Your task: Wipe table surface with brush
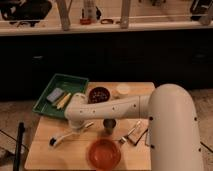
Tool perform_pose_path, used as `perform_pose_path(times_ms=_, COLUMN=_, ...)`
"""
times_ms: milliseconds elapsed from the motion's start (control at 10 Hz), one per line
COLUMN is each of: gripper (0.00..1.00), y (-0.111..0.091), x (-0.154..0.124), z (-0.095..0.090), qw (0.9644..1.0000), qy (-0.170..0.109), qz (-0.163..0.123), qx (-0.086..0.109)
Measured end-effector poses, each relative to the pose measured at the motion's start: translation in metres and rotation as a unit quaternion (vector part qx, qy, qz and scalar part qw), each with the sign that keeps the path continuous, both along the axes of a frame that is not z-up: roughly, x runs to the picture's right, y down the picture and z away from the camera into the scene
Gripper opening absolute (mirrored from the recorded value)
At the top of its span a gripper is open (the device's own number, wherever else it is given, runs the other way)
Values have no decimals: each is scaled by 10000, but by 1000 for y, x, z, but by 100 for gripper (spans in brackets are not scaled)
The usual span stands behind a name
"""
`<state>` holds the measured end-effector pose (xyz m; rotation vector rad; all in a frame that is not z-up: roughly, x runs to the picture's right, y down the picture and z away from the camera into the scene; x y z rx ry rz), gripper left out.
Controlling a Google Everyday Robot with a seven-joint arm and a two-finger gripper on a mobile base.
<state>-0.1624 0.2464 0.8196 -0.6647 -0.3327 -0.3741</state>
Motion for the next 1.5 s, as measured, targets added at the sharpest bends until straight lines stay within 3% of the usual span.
perform_pose_path(times_ms=1500, gripper=0, y=-7, x=4, z=3, qw=10000, qy=44, qz=40, qx=22)
